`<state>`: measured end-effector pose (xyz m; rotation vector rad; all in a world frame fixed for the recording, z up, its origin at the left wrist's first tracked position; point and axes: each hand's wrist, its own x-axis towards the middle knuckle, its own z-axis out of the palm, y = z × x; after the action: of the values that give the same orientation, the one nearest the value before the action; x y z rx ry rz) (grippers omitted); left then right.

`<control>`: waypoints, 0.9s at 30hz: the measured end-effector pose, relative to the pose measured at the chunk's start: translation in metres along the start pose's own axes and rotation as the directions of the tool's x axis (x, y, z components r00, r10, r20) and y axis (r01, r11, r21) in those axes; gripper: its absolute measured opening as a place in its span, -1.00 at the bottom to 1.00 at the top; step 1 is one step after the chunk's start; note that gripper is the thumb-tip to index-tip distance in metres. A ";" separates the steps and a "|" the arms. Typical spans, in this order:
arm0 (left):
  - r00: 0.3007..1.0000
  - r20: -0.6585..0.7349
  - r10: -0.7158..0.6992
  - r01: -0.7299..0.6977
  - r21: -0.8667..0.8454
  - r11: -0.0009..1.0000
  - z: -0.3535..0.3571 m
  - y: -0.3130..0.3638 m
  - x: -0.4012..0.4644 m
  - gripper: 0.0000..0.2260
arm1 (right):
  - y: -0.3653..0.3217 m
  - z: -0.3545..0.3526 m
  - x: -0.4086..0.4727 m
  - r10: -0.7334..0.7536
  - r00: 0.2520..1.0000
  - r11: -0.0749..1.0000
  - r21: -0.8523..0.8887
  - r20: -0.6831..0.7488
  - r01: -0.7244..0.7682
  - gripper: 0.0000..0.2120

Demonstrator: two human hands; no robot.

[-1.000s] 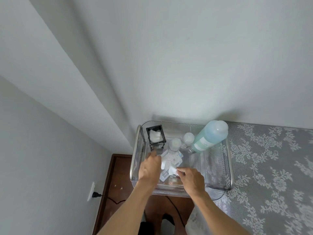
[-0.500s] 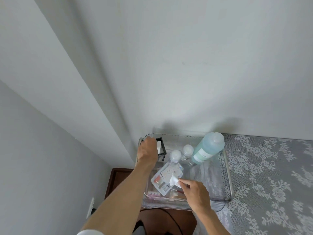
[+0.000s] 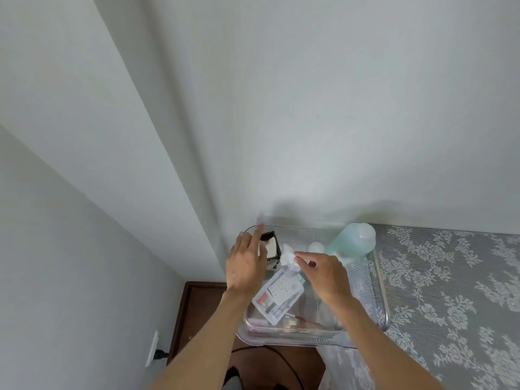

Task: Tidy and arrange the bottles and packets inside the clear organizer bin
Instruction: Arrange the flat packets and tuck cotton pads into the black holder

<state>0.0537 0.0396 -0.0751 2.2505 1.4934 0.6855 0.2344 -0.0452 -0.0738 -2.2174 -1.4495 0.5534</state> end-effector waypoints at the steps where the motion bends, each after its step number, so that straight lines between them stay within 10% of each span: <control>1: 0.998 -0.020 -0.054 0.053 -0.048 0.997 -0.007 -0.007 -0.007 -0.61 | -0.007 0.001 0.006 -0.013 1.000 1.000 -0.009 0.004 0.013 -0.78; 27: 0.966 0.169 -0.197 0.199 0.004 0.980 -0.029 -0.049 -0.039 -0.56 | -0.043 0.051 0.067 -0.068 0.968 0.978 -0.177 0.243 0.113 -0.72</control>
<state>-0.0122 0.0228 -0.0857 2.0555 1.5954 0.4319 0.1989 0.0387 -0.0985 -2.2754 -1.7828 0.6933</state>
